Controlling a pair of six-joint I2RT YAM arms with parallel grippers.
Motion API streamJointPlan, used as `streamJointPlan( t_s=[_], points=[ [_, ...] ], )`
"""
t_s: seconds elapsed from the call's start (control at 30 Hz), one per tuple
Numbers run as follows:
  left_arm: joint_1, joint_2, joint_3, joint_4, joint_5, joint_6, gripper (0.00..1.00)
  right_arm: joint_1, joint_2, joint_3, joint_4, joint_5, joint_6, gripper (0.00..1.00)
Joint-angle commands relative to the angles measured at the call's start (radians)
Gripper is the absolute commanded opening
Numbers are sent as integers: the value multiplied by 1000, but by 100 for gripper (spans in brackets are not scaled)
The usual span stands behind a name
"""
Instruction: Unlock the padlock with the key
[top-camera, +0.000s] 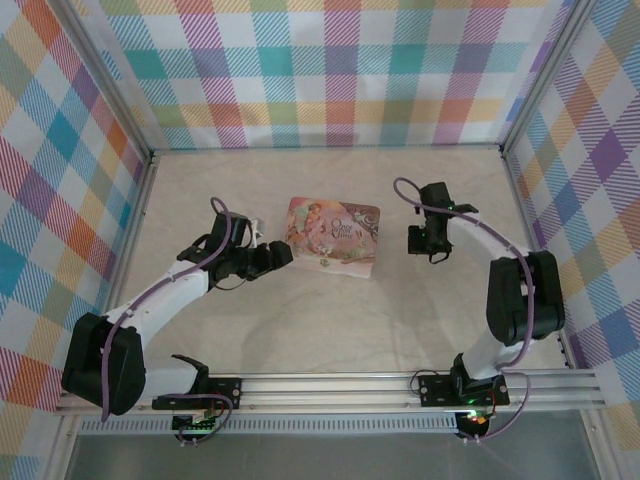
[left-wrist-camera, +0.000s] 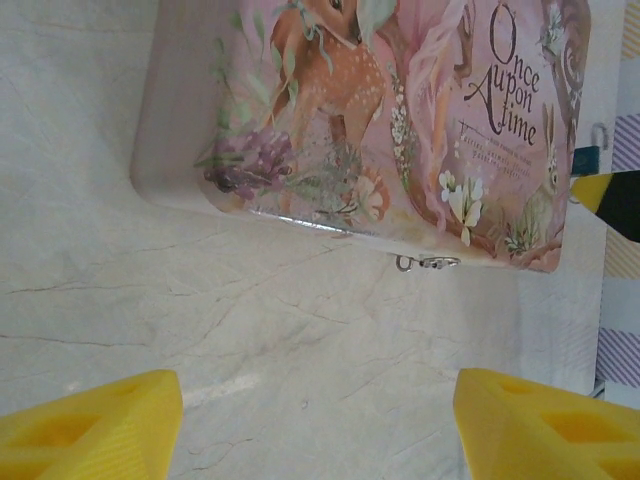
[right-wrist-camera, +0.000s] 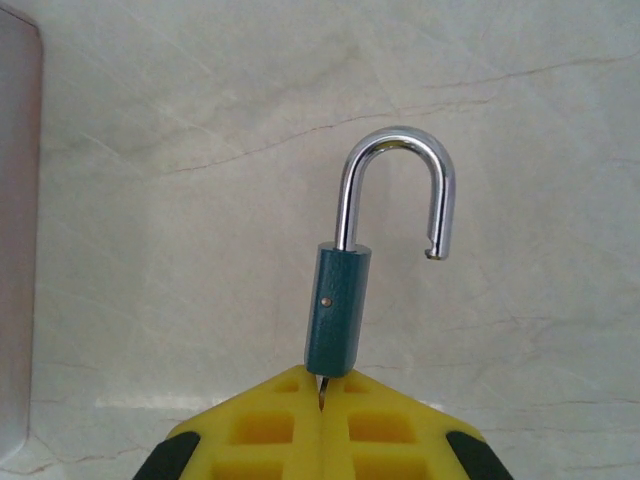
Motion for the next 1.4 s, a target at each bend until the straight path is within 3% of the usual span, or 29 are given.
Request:
streamJointPlan(
  t_s=[0.0,0.23,0.4,0.63,0.67,0.7,0.87,0.97,1.07,1.13,1.23,1.37],
  points=[
    [10,-18,-19,19,-9,-13,72,-9,41,48,-20,-53,30,3],
    [17,-34,-26,8,-18,-21,72,-22,110,67,-11,-60,58,7],
    [19,-48,-25,-7,-34,-27,73,-24,82,73,-28,-31,70,28],
    [39,-59,58,-120,-99,-5,77,-38,-58,47,-34,19,87,49],
    [43,-65,73,-144,-124,4,82,-38,-82,41,-30,22,94,54],
    [48,-72,92,-172,-156,15,100,-39,-113,27,-12,11,98,98],
    [78,-106,169,-266,-375,84,100,-38,-231,-37,93,4,123,100],
    [112,-108,197,-262,-552,141,100,-37,-270,-75,166,74,145,100],
    [133,-144,116,-86,-736,261,100,-36,-352,-208,385,102,86,100],
    [140,-170,5,122,-842,383,100,-34,-409,-335,592,135,0,100],
    [192,-172,-122,347,-829,490,100,-34,-450,-502,878,192,-145,100],
    [268,-50,-192,507,-793,459,100,-34,-395,-582,1064,265,-209,100]
  ],
)
